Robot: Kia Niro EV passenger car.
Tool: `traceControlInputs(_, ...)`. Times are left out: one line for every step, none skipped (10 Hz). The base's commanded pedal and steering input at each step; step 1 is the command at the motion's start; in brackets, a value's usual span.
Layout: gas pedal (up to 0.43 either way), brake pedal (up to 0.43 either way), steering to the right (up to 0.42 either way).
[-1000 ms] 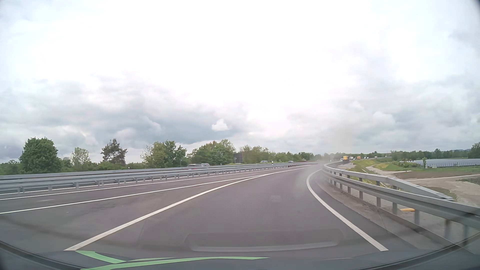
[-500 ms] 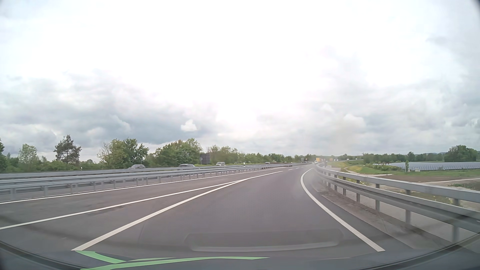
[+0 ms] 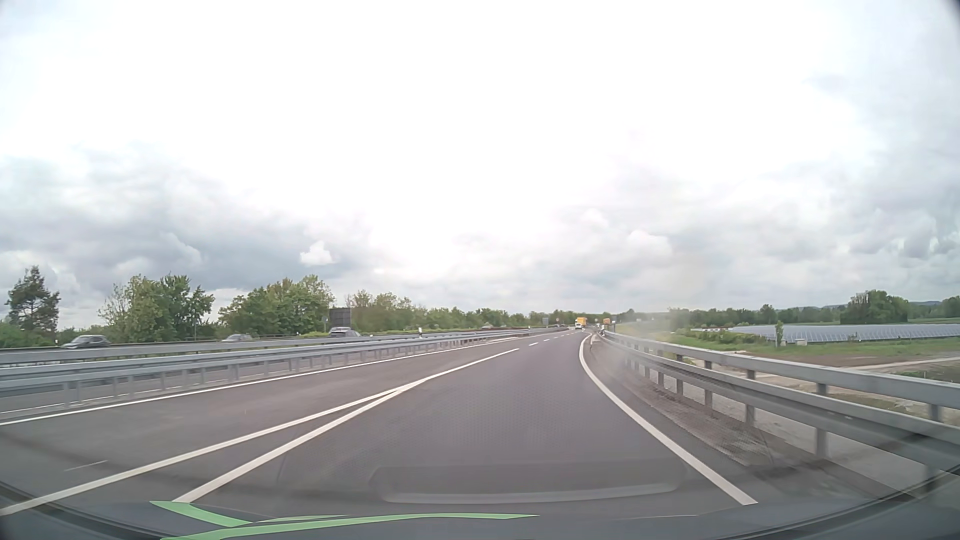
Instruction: Follow the waypoints while adhering to traffic rules and regulations
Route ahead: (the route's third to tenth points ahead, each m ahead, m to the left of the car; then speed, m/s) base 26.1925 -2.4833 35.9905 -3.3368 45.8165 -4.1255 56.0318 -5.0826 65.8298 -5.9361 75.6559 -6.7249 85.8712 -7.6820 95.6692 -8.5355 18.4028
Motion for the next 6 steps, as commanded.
traceControlInputs(0.390, 0.000, 0.054)
traceControlInputs(0.390, 0.000, 0.051)
traceControlInputs(0.390, 0.000, 0.048)
traceControlInputs(0.398, 0.000, 0.044)
traceControlInputs(0.398, 0.000, 0.039)
traceControlInputs(0.409, 0.000, 0.037)
